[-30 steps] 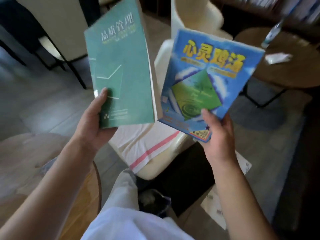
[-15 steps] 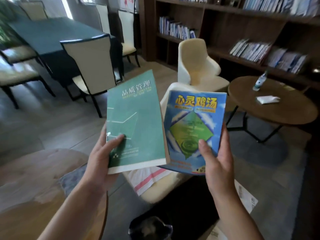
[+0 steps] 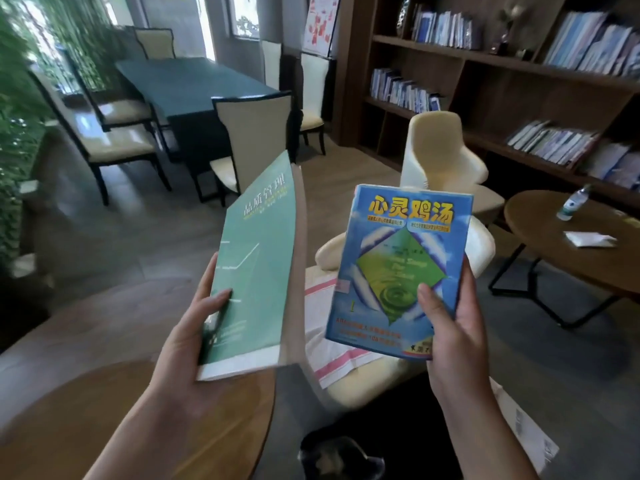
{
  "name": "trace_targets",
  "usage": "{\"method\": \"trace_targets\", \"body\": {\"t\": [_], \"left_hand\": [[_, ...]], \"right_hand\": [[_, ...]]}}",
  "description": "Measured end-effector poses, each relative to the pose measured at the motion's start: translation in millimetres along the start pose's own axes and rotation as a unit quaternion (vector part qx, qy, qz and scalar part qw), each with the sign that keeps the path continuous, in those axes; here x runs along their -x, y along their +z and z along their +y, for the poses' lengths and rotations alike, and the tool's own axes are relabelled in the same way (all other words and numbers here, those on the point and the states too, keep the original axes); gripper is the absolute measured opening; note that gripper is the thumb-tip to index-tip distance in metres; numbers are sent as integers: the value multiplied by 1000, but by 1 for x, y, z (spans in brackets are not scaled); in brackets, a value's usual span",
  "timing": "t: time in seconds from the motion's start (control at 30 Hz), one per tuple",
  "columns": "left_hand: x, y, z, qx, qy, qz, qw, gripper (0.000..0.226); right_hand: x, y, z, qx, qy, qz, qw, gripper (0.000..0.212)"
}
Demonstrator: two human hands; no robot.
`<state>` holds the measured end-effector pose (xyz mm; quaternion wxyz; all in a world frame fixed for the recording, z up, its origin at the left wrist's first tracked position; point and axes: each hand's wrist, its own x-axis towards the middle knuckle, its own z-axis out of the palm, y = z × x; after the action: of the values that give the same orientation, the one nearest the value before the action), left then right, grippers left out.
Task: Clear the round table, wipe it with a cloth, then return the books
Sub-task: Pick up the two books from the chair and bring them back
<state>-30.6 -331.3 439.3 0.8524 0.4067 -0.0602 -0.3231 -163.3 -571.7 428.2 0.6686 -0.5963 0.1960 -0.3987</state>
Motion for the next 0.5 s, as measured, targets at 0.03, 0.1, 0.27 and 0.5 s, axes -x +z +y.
{"method": "trace_targets", "body": {"t": [0.03, 0.1, 0.27, 0.5], "left_hand": [[10, -13, 6, 12, -8, 13, 1000, 58], [28, -40, 16, 34, -11, 47, 998, 58], [64, -95, 36, 66, 39, 149, 986, 52], [95, -125, 47, 5, 259, 331, 908, 74]], "right_hand": [[12, 13, 1, -3, 5, -2, 1000, 62], [38, 40, 4, -9, 13, -5, 1000, 63], [94, 89, 5, -6, 24, -72, 997, 62], [150, 143, 3, -37, 22, -89, 995, 59]]}}
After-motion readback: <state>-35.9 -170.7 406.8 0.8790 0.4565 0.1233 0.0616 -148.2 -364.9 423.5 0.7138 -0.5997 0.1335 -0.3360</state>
